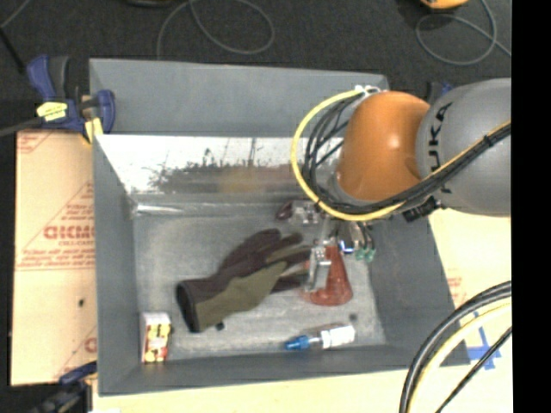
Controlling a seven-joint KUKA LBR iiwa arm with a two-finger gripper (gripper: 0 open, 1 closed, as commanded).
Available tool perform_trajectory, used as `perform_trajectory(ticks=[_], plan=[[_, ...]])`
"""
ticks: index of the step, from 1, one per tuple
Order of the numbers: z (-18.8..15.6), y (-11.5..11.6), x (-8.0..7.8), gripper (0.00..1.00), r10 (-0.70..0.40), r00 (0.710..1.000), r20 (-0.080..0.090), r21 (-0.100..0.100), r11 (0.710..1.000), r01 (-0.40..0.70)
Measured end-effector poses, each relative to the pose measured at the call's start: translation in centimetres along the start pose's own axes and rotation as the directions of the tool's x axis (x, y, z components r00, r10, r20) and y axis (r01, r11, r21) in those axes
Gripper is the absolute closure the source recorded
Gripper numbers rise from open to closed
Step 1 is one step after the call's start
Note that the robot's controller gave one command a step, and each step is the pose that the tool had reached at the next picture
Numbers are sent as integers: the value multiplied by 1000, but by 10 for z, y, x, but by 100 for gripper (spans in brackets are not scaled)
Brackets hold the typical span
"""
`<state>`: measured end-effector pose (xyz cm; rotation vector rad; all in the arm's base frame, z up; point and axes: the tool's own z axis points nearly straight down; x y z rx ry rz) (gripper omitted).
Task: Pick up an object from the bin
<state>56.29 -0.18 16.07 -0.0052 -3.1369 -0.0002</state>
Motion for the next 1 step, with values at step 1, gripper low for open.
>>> perform_trajectory(ticks=[1], plan=[[-4, 0, -1, 0, 0, 1000, 7, 0, 1000, 0]])
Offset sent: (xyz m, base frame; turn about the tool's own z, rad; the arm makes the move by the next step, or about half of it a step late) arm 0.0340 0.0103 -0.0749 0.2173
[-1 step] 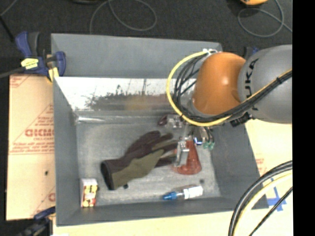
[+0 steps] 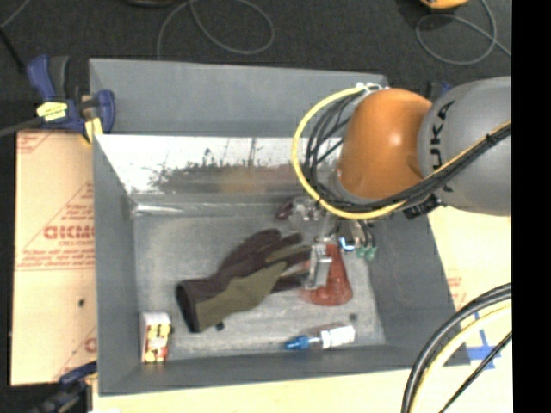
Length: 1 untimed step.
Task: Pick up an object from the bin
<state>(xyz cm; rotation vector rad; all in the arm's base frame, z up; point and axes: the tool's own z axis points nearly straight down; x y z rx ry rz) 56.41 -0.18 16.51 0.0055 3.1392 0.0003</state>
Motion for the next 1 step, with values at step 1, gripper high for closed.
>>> perform_trajectory(ticks=[1], plan=[[19, 2, -12, 0, 65, 998, 6, -1, 998, -65]])
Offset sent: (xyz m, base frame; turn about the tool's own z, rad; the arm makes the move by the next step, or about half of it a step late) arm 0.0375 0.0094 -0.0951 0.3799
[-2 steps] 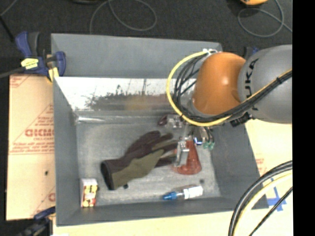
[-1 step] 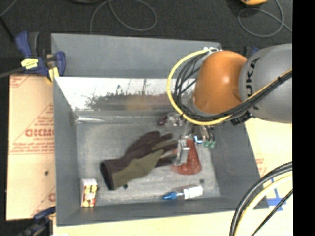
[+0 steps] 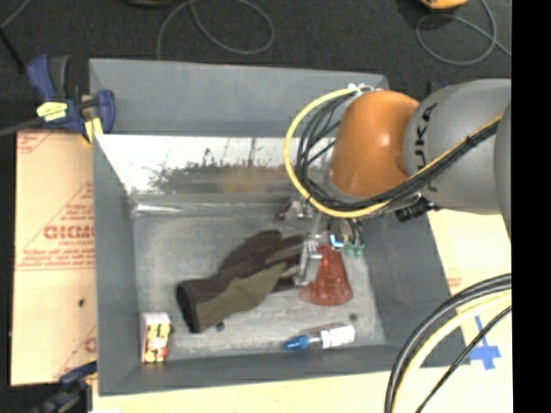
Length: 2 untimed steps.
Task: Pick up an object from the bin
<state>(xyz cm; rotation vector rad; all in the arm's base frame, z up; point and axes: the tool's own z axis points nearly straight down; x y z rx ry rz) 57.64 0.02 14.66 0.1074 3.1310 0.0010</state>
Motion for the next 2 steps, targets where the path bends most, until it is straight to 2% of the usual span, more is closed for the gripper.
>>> perform_trajectory(ticks=[1, 2], plan=[[75, 8, -26, 100, 306, 952, -2, 1, 952, -306], [75, 8, -26, 100, 306, 952, -2, 1, 952, -306]])
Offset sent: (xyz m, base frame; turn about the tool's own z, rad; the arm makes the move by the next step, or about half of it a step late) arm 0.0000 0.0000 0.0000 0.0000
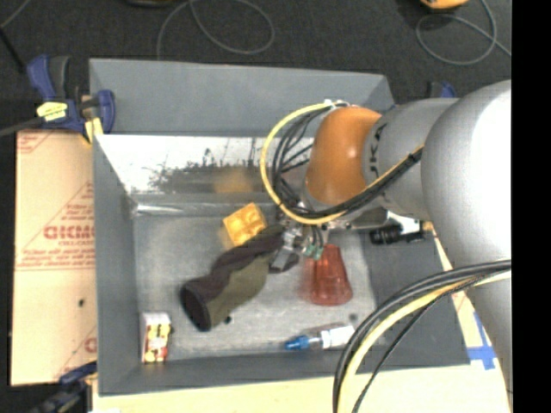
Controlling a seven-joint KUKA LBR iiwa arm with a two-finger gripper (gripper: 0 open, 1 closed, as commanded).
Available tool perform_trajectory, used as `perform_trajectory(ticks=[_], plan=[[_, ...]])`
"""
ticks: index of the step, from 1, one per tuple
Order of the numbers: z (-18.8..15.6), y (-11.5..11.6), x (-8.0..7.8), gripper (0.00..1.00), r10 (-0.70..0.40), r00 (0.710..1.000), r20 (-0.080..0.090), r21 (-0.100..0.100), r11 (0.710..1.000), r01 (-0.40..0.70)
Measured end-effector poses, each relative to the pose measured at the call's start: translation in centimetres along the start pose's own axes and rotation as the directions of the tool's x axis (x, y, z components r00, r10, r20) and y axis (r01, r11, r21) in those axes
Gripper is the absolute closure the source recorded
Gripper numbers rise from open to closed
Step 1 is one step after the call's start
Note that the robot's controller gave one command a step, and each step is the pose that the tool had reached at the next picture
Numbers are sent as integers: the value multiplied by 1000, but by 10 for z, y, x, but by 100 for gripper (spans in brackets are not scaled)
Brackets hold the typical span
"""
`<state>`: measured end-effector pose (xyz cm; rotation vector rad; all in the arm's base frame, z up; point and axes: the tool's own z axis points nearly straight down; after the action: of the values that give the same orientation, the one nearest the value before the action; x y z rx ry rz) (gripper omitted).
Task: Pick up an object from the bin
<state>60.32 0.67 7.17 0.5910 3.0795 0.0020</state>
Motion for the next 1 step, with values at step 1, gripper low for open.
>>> perform_trajectory(ticks=[1], plan=[[-39, -2, -2, 100, 7, 1000, -7, 2, 1000, -7]])
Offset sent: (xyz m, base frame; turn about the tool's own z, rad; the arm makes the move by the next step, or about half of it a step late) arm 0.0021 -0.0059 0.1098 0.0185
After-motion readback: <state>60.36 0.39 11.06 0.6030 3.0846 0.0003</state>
